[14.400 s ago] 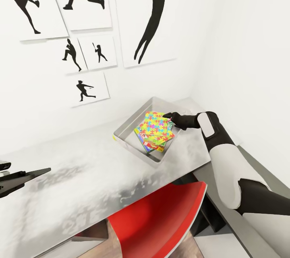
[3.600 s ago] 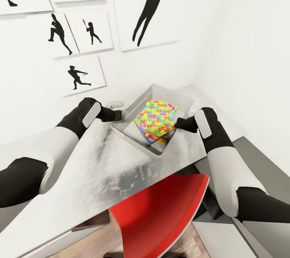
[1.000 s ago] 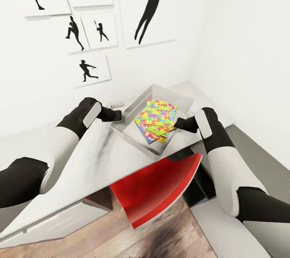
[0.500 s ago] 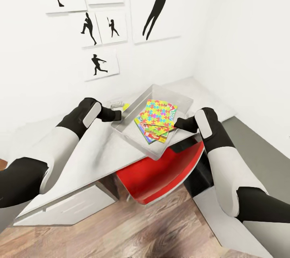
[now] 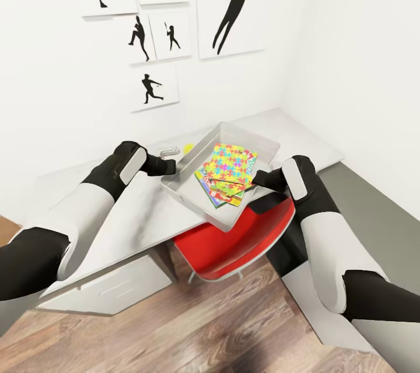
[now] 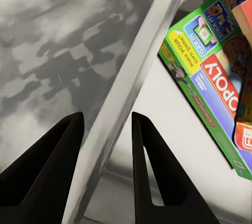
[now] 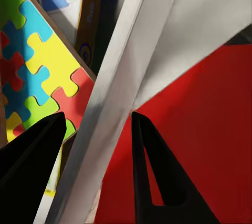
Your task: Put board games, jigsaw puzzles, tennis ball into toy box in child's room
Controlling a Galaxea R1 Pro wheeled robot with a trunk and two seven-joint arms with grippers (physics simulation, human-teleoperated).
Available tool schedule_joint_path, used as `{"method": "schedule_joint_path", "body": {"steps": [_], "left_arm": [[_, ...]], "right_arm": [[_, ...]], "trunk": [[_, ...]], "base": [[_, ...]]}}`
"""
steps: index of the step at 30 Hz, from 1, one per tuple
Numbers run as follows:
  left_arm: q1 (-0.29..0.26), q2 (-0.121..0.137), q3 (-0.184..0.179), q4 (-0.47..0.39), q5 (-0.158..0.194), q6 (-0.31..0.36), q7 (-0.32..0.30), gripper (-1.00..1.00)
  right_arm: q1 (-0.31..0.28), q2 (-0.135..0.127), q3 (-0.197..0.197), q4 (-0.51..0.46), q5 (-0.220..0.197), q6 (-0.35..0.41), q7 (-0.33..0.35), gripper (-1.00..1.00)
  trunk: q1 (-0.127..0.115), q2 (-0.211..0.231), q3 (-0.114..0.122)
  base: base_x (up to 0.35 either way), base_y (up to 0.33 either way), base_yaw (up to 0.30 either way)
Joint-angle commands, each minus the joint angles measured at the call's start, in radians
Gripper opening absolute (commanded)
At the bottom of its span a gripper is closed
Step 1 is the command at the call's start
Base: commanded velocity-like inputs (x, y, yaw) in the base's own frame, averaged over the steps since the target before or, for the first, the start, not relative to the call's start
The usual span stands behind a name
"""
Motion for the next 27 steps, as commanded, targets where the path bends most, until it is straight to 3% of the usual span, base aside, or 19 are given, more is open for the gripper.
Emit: {"method": "schedule_joint_path", "body": {"steps": [1, 13, 27], "left_arm": [[-0.001, 0.003, -0.004, -0.002, -0.006, 0.002, -0.006, -1.0], [-0.001, 0.004, -0.004, -0.004, -0.006, 0.002, -0.007, -1.0], [-0.001, 0.004, -0.004, -0.004, -0.006, 0.002, -0.008, -1.0]], "right_arm": [[-0.001, 0.0, -0.004, 0.0, -0.021, 0.003, -0.01, -1.0], [-0.001, 0.0, -0.004, 0.0, -0.021, 0.003, -0.01, -1.0], [-0.001, 0.0, -0.004, 0.0, -0.021, 0.003, -0.01, -1.0]], "trunk": [[0.0, -0.002, -0.002], [0.0, -0.002, -0.002], [0.0, -0.002, -0.002]], "base": [[-0.164, 0.209, 0.0], [-0.115, 0.183, 0.0], [-0.212, 0.095, 0.0]]}}
